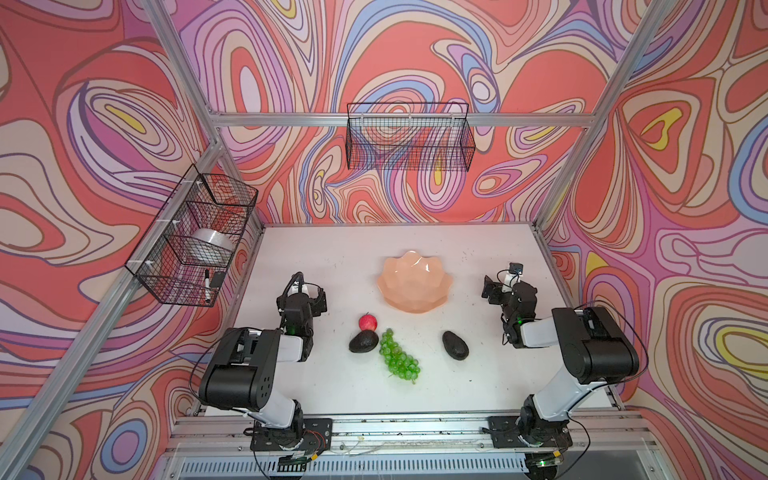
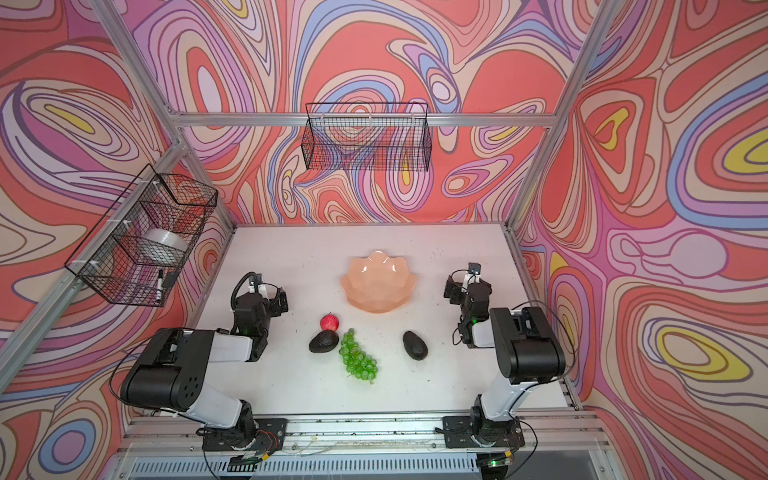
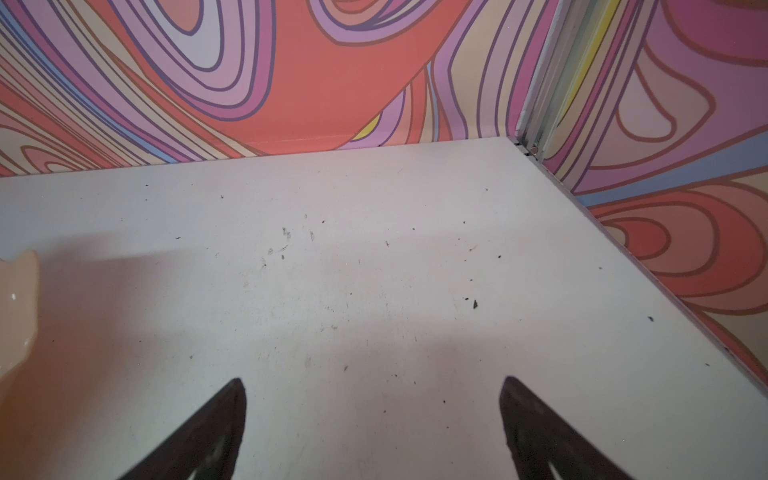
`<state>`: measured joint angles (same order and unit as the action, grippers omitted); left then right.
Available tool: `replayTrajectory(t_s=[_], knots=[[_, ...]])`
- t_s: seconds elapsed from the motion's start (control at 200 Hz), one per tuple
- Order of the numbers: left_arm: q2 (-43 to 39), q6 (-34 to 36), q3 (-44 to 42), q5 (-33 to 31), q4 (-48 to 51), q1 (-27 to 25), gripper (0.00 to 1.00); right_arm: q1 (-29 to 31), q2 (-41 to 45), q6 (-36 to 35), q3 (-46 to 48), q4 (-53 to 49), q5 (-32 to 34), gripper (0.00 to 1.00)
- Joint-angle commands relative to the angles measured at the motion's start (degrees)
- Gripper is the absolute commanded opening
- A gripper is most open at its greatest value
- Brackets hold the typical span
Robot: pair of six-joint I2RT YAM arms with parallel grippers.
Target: Place and organize the fake fruits in the fruit bowl
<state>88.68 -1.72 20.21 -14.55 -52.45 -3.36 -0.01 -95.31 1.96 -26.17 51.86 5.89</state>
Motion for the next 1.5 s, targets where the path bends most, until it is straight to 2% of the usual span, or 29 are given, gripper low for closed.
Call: replayTrajectory(t_s=[0.0,0.04,0.095,0.13,0.205,0.28,0.31,0.436,0.526,0.626,0.751,0.901,1.111,1.382,1.492], knots=[[-0.1,-0.2,0.8,0.3,-0.2,0.3,1.0,1.1,11.5,4.8,-4.9,-19.3,6.2,0.98],[0.0,-0.2,0.8,0.3,-0.2,0.3,1.0,1.1,15.6,11.5,-11.1,-33.2,6.1,0.98],[-0.1,-0.3,0.8,0.3,-0.2,0.3,1.0,1.1,17.8,16.5,-17.3,-45.7,3.9,0.98],[0.0,-0.1,0.8,0.4,-0.2,0.3,1.0,1.1,18.8,18.0,-20.8,-52.4,-1.1,0.98],[0.0,-0.2,0.8,0.3,-0.3,0.3,1.0,1.1,21.8,14.3,-20.2,-54.9,-14.2,0.98],[0.0,-0.2,0.7,0.3,-0.5,0.3,1.0,2.3,25.8,14.8,-18.7,-59.1,-18.8,0.98],[0.0,-0.3,0.7,0.4,-0.4,0.3,1.0,3.7,27.2,14.1,-18.9,-62.2,-17.7,0.97],[0.0,-0.2,0.7,0.4,-0.4,0.3,1.0,15.3,32.6,12.7,-21.0,-79.2,-4.9,0.96],[0.0,-0.2,0.7,0.4,-0.4,0.3,1.0,21.8,32.3,16.6,-22.7,-88.9,-3.1,0.92],[0.0,-0.3,0.8,0.4,-0.4,0.3,1.0,28.7,30.9,20.6,-22.5,-94.2,-0.7,0.9],[0.0,-0.2,0.7,0.4,-0.4,0.3,1.0,33.7,29.1,25.2,-21.1,-96.6,0.6,0.89],[0.0,-0.3,0.7,0.4,-0.4,0.3,1.0,38.6,26.8,29.0,-17.6,-93.4,-0.8,0.88],[-0.1,-0.2,0.6,0.4,-0.4,0.3,1.0,40.5,20.6,31.7,-15.0,-86.5,-1.0,0.86],[0.0,-0.3,0.7,0.4,-0.4,0.3,1.0,40.5,16.4,32.6,-13.6,-81.4,1.8,0.73],[0.0,-0.2,0.6,0.3,-0.4,0.3,1.0,40.5,16.2,32.7,-14.2,-81.5,2.7,0.62]])
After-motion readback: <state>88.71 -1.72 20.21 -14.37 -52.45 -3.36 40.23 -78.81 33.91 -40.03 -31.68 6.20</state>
